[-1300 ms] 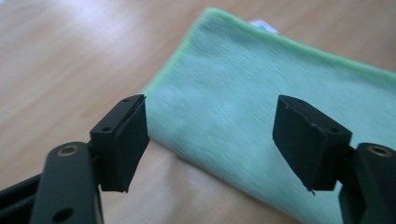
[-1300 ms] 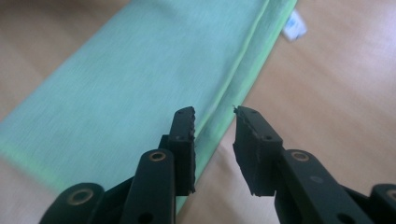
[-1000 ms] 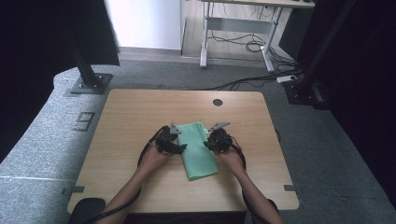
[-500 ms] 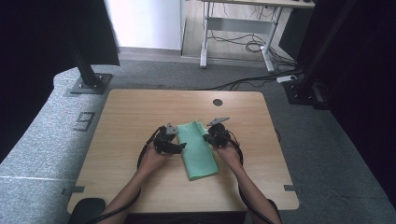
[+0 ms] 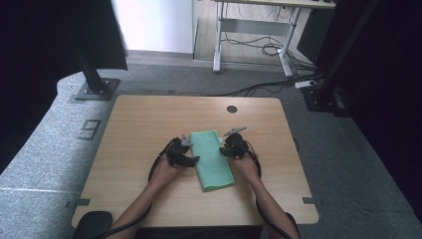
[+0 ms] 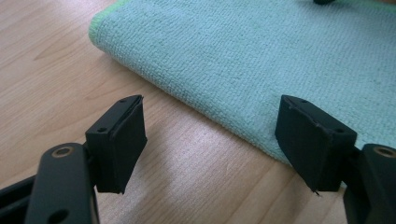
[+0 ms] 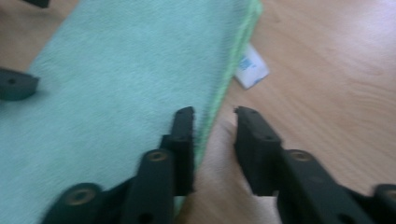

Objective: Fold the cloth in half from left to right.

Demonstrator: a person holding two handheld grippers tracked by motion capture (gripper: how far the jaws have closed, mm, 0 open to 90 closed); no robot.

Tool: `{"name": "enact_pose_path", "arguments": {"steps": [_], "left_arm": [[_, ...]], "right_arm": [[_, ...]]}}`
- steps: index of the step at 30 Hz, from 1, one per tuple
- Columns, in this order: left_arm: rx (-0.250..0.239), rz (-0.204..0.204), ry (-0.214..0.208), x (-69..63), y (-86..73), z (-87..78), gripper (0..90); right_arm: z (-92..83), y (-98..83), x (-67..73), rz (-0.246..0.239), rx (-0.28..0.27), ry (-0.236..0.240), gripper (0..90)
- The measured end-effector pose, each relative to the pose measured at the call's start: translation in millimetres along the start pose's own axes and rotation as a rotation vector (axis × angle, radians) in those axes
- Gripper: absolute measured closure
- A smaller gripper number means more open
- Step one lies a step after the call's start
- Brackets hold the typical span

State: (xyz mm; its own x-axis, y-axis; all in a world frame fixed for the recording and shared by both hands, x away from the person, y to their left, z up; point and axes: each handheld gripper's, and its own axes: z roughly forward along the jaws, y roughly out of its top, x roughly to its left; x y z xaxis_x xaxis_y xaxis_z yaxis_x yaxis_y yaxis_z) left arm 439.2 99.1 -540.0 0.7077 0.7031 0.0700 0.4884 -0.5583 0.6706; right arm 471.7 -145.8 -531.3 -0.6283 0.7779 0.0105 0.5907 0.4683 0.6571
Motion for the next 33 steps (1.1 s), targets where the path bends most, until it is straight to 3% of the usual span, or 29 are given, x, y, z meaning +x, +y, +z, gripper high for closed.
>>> {"name": "enact_pose_path", "arguments": {"steps": [7, 11, 12, 15, 17, 19, 23, 30, 33], "left_arm": [[-0.005, -0.019, 0.006, 6.7, -2.5, -0.9, 24.5], [-0.018, -0.042, 0.007, 12.2, -0.7, -3.5, 23.3], [-0.030, -0.067, 0.004, 16.9, 1.2, -4.8, 23.3], [-0.030, -0.075, -0.005, 21.6, 1.7, -4.9, 23.3], [-0.030, -0.081, -0.016, 21.7, 0.4, -3.3, 23.3], [-0.008, -0.065, 0.004, 19.7, -0.7, 0.6, 23.3], [-0.009, -0.088, 0.006, 21.5, -1.4, 4.4, 23.0], [0.000, -0.117, 0.019, 34.1, -3.7, 2.7, 22.8], [-0.005, -0.098, 0.016, 33.3, -1.9, 0.0, 22.7]], "right_arm": [[2.3, 0.2, -1.2, 0.007, 0.007, -0.002, 55.5], [-2.6, -2.3, 5.2, -0.019, 0.004, 0.004, 48.6], [-4.5, -4.2, 7.1, -0.025, 0.002, 0.005, 47.0], [-11.7, -12.0, 11.8, -0.049, -0.002, 0.006, 44.4], [-18.0, -19.0, 13.1, -0.061, -0.007, 0.008, 44.3], [-21.1, -24.7, 13.6, -0.070, 0.008, 0.013, 44.4], [-22.3, -32.0, 15.4, -0.058, 0.006, 0.029, 44.2], [-18.4, -28.4, 32.2, -0.116, -0.002, 0.038, 43.1], [-17.7, -25.0, 34.8, -0.135, 0.006, 0.023, 41.2]]}}
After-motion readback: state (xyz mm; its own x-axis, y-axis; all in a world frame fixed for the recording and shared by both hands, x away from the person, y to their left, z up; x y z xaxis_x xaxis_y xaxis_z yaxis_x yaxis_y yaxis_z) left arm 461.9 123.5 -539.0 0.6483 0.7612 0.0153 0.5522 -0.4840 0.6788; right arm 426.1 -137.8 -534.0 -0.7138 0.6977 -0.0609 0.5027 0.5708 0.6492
